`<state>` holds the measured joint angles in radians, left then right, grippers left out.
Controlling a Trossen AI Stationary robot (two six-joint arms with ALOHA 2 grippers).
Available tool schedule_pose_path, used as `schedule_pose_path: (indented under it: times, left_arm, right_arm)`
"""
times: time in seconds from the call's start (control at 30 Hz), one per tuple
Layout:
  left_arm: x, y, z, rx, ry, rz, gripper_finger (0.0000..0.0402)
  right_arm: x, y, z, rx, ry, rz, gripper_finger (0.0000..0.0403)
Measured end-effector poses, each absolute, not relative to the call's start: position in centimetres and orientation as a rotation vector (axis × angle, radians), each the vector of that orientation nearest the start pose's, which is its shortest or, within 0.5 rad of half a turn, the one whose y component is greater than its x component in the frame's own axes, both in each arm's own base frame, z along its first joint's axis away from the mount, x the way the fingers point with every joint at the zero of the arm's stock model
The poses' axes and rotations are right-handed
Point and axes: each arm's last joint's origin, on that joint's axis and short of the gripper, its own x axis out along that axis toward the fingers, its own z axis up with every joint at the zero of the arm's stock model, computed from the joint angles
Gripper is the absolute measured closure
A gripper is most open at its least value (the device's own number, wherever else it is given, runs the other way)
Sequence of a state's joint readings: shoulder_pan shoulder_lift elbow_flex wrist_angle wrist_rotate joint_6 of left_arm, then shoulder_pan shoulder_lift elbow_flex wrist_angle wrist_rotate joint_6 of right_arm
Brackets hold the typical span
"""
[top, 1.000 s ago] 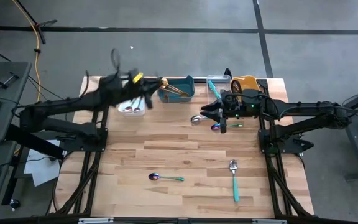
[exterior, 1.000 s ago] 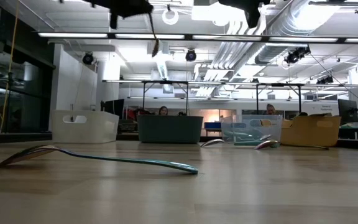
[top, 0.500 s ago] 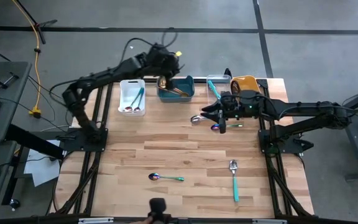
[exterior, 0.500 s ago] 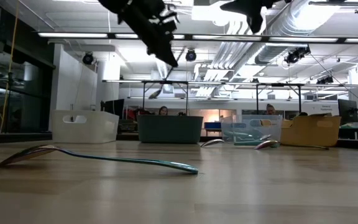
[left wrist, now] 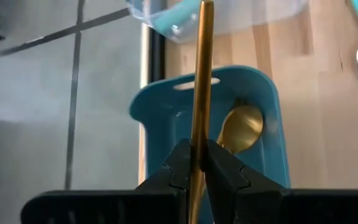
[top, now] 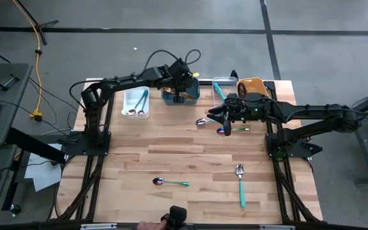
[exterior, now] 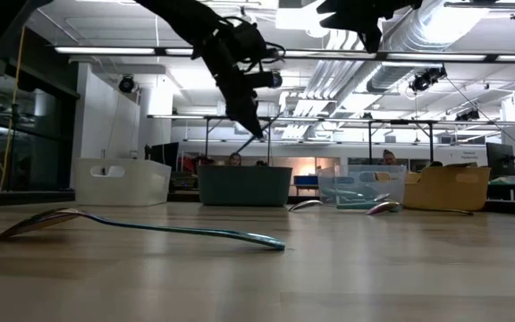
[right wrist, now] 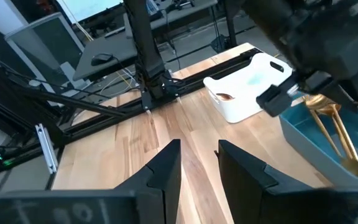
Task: Sort silverware by color (type)
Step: Put the gold spoon into the blue bin
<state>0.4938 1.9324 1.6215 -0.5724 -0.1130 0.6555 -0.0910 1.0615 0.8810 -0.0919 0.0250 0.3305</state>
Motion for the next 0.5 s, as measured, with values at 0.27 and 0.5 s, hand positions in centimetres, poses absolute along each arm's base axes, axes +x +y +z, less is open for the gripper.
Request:
schedule_pose_path:
  times: [0.27,0.5]
  left_arm:
    - [38.5,20.0,23.2,0.567,1.145,0.202,0.0385]
    - [39.0,19.9,21.8,0.593,1.202,0.221,0.0381]
  right_arm:
    - [23.5,-2.2,32.3,0.367,0.251,-0.163,0.0302]
    - [23.5,-2.2,32.3,0.372,0.253,-0.164,0.0302]
